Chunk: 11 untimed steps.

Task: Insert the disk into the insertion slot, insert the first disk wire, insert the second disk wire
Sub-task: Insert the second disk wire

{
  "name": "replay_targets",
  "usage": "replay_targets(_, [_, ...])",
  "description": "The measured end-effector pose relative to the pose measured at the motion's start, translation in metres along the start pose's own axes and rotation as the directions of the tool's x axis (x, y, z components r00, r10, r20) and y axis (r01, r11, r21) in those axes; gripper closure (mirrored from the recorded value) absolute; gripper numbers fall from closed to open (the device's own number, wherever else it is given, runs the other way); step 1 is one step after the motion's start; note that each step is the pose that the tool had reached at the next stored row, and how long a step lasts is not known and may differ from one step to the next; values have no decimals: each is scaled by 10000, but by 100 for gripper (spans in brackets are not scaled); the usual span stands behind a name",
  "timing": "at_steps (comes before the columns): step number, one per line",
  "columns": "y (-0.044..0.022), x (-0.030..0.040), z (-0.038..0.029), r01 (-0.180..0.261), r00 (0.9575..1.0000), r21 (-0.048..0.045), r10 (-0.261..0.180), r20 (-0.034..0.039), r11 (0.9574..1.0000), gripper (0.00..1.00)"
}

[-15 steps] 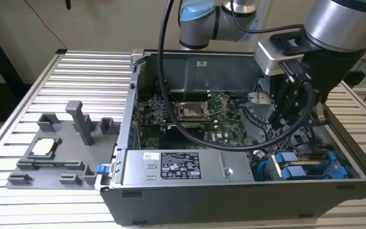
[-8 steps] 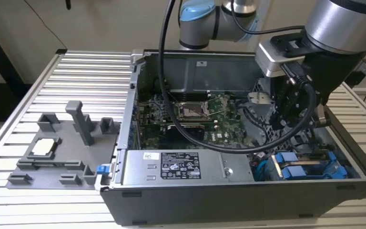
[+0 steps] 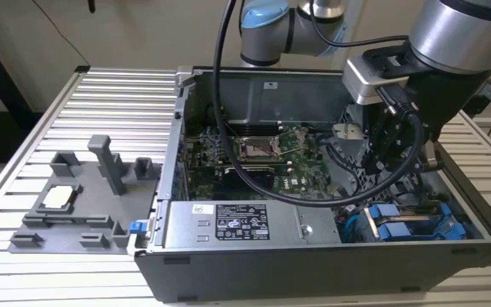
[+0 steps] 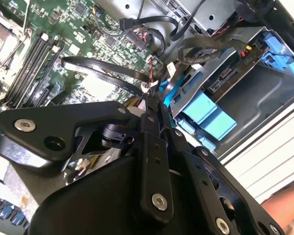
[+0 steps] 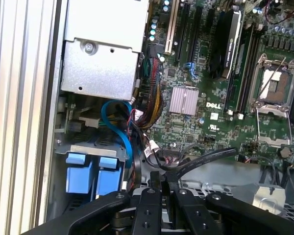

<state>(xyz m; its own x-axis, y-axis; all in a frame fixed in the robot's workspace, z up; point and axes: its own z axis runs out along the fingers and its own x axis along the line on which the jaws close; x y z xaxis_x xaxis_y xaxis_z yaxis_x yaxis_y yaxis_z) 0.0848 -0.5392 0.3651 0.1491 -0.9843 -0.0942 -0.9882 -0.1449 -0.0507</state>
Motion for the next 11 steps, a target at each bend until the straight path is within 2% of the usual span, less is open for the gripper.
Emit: replay_targets(11, [-16, 11, 23, 0, 10000, 0, 0, 0, 10000, 84])
